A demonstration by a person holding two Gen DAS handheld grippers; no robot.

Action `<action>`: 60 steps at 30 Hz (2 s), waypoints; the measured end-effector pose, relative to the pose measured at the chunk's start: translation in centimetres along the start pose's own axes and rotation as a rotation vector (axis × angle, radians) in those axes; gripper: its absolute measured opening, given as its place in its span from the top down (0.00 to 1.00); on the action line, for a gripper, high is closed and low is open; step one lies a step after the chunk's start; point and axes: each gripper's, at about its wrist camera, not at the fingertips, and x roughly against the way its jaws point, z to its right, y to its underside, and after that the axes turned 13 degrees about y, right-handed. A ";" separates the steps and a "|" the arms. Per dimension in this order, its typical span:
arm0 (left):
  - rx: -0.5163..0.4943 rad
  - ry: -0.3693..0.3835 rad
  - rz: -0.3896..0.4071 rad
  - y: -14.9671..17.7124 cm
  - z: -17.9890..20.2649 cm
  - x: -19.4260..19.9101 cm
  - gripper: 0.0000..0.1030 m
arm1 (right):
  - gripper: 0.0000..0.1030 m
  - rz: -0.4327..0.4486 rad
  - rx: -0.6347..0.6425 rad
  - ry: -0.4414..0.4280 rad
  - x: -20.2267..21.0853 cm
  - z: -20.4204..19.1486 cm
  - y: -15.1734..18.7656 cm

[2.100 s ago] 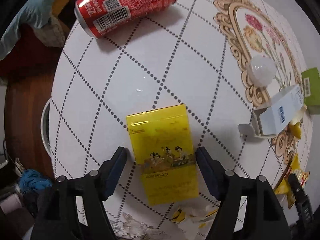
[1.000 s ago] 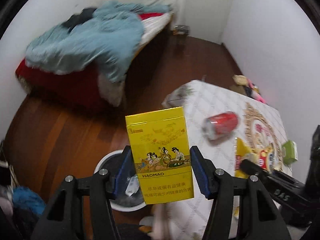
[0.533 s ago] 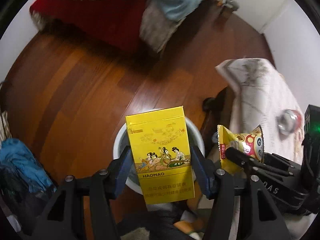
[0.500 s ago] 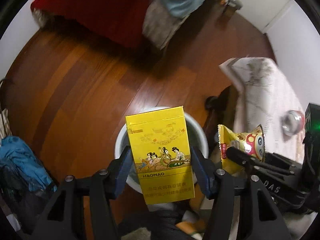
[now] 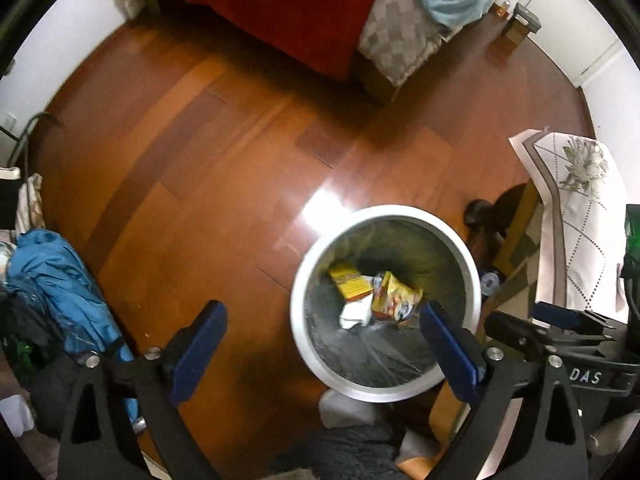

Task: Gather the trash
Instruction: 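Carry both items over the white bin and open both tools to drop them, then grasp the white medicine box with the left tool while the right tool grasps the green medicine box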

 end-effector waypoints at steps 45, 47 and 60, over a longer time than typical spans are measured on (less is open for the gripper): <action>-0.513 0.145 0.187 10.3 29.3 11.5 0.05 | 0.04 0.468 -0.691 0.054 24.2 28.5 26.8; -0.611 0.167 0.143 11.8 33.9 8.8 0.05 | 0.04 0.428 -0.762 0.116 23.0 33.7 28.9; -1.249 0.139 -0.304 23.7 54.1 -9.1 0.31 | 0.05 0.209 -0.946 0.216 14.3 55.3 35.0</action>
